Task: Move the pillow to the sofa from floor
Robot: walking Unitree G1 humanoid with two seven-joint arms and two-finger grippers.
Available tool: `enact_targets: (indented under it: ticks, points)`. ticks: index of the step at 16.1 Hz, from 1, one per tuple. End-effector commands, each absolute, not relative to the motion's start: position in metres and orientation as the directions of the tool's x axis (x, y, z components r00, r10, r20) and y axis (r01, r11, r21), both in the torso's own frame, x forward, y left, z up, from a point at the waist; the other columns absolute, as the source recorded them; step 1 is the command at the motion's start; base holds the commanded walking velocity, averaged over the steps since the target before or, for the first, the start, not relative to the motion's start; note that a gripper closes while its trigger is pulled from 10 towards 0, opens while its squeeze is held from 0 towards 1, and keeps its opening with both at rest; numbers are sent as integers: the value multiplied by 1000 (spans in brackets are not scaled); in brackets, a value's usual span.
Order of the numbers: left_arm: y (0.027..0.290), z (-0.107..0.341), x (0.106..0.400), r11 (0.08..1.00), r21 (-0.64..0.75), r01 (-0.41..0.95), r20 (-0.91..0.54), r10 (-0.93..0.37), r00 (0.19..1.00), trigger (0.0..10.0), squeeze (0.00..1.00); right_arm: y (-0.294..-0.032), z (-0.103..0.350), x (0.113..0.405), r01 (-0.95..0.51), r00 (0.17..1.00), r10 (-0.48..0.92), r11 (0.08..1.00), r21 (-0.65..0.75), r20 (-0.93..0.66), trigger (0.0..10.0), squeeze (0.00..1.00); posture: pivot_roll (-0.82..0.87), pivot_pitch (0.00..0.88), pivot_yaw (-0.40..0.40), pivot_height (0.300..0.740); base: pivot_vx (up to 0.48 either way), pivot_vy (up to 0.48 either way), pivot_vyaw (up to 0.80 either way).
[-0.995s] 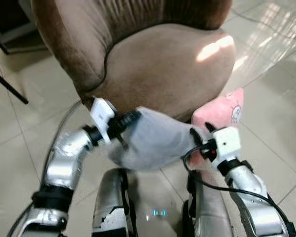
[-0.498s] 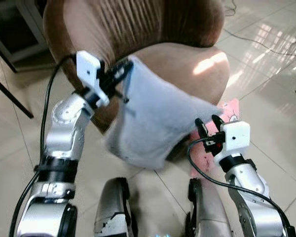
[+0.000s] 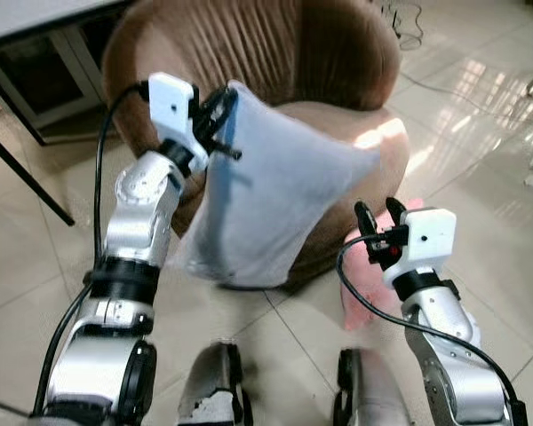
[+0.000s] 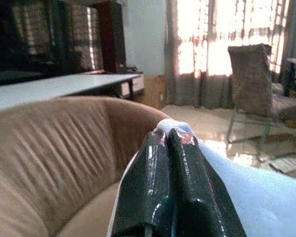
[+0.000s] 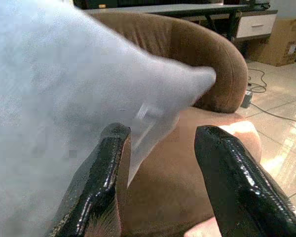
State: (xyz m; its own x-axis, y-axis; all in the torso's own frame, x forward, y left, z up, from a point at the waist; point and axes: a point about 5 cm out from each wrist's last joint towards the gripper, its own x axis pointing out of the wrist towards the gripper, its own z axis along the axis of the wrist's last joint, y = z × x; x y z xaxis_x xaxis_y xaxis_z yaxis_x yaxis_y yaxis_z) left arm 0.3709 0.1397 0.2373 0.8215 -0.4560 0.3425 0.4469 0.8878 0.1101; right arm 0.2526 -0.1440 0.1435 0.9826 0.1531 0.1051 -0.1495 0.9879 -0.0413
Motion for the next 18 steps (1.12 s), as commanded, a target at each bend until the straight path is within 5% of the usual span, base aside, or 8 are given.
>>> enact_targets:
  ticks: [1, 2, 3, 10, 18]
  points:
    - [147, 251, 372, 908, 133, 397, 396, -416, 819, 0, 0, -143, 149, 252, -139, 983, 141, 990, -26, 117, 10000, 0, -101, 41, 75, 710, 0, 0, 0]
    - [145, 248, 373, 911, 146, 385, 383, -411, 827, 1020, 0, -144, 148, 254, -129, 985, 131, 991, -23, 111, 10000, 0, -99, 40, 73, 720, 0, 0, 0]
    - [142, 244, 375, 919, 168, 357, 367, -395, 842, 10000, 0, -144, 149, 256, -125, 986, 127, 992, -24, 111, 10000, 0, -99, 39, 73, 730, 0, 0, 0]
    - [130, 233, 386, 931, 165, 325, 294, -361, 885, 10000, 0, -158, 129, 264, 4, 1000, -6, 996, -84, -20, 10000, 0, -104, 28, 86, 740, 0, 0, 0]
    - [129, 225, 384, 934, 132, 332, 295, -357, 886, 10000, 0, -152, 125, 266, -6, 1000, 5, 999, -48, -20, 10000, 0, -99, 4, 93, 740, 360, 0, 0]
